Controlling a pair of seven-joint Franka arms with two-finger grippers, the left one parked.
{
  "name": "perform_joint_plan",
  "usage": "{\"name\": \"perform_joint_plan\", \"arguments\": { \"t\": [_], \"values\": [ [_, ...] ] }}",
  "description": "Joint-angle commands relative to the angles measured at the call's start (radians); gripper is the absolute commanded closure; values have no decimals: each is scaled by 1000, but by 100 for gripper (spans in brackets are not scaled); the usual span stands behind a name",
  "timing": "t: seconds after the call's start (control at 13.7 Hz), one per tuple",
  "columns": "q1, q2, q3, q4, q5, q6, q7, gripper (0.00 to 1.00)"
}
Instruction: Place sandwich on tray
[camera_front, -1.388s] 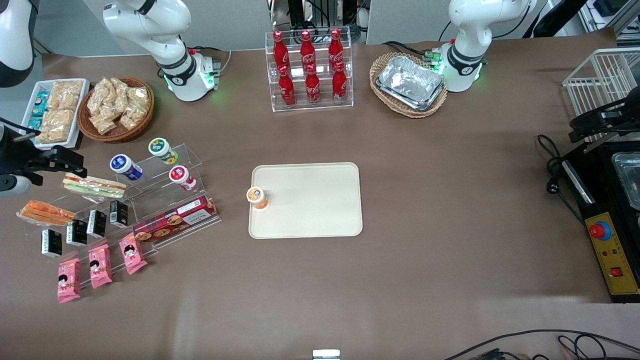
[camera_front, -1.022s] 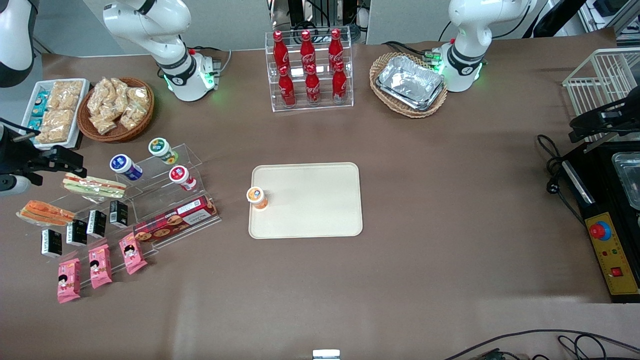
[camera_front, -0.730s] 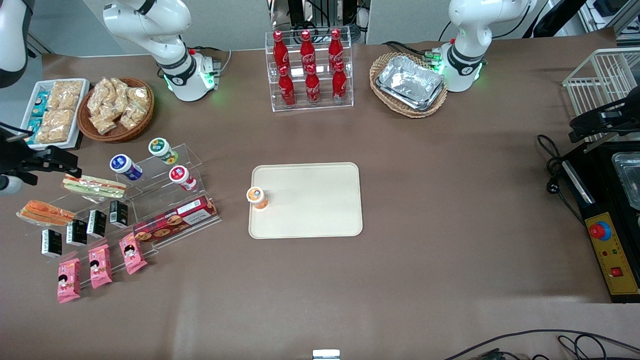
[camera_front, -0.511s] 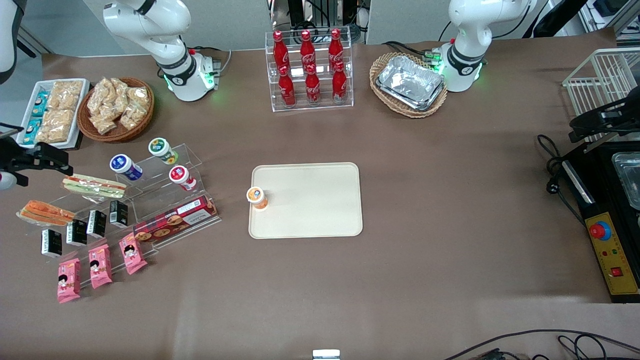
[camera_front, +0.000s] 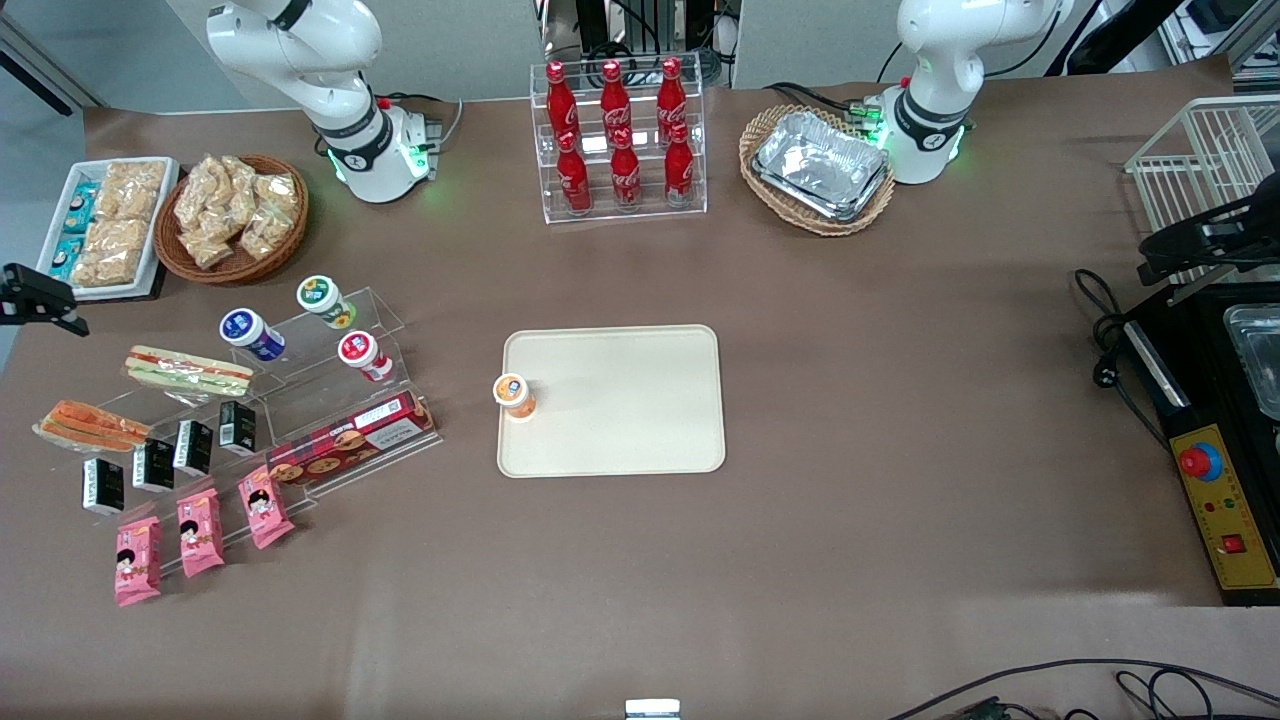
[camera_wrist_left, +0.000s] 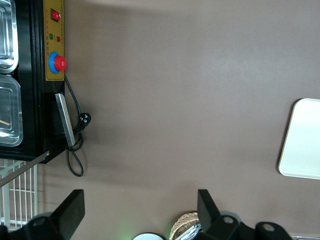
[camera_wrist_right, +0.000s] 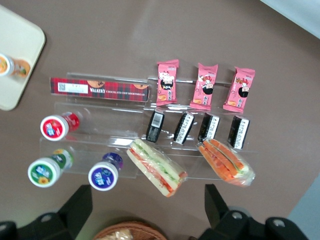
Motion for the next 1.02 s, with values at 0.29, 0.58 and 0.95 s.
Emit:
{"name": "perform_joint_plan", "arguments": {
  "t": [0.29, 0.58, 0.95],
  "values": [
    [-7, 45, -96, 5, 10, 101, -470, 0],
    [-29, 79, -96, 5, 12, 158, -683, 0],
    [-115, 143, -96, 5, 52, 214, -827, 0]
  ]
}}
